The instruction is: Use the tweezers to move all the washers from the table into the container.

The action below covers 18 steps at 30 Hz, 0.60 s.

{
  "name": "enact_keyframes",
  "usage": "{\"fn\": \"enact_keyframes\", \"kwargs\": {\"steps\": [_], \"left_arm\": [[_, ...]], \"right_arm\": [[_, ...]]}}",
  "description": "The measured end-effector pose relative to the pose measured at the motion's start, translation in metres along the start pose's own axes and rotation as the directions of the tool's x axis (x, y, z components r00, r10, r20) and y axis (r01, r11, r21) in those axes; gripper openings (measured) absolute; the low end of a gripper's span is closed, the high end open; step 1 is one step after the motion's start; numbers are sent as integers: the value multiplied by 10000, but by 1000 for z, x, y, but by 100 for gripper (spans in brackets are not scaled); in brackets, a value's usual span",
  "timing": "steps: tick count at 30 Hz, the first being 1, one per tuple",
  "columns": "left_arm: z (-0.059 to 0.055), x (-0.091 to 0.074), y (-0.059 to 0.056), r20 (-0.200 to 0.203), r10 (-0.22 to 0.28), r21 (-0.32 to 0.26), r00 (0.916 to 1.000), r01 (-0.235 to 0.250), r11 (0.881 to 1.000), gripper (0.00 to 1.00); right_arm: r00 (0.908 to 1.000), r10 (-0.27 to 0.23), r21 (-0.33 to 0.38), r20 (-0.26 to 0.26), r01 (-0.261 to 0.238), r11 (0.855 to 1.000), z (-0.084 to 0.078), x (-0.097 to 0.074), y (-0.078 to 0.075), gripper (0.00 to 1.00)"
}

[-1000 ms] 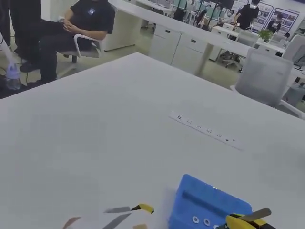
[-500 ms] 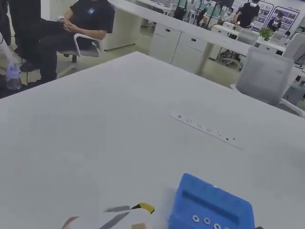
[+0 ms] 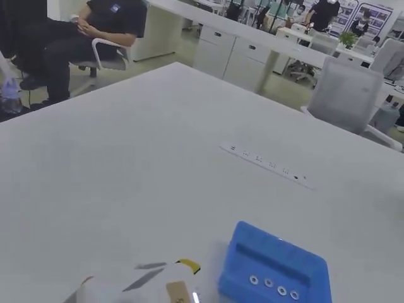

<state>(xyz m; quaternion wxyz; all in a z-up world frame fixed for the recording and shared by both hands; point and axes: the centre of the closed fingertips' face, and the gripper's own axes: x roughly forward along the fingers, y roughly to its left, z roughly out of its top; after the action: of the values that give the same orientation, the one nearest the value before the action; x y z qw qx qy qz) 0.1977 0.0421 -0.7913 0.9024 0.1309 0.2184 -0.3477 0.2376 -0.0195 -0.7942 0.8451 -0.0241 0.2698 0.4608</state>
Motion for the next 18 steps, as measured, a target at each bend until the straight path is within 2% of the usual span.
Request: {"fn": "enact_keyframes", "kwargs": {"steps": [14, 18], "left_arm": [[-2, 0, 0, -76, -2, 15, 10000, 2, 10000, 83], [-3, 0, 0, -145, 5, 100, 9999, -4, 9999, 83]], "right_arm": [[9973, 9, -120, -740, -18, 9999, -26, 8, -1, 4], [9967, -33, -173, -815, 19, 9998, -29, 7, -2, 4]]}}
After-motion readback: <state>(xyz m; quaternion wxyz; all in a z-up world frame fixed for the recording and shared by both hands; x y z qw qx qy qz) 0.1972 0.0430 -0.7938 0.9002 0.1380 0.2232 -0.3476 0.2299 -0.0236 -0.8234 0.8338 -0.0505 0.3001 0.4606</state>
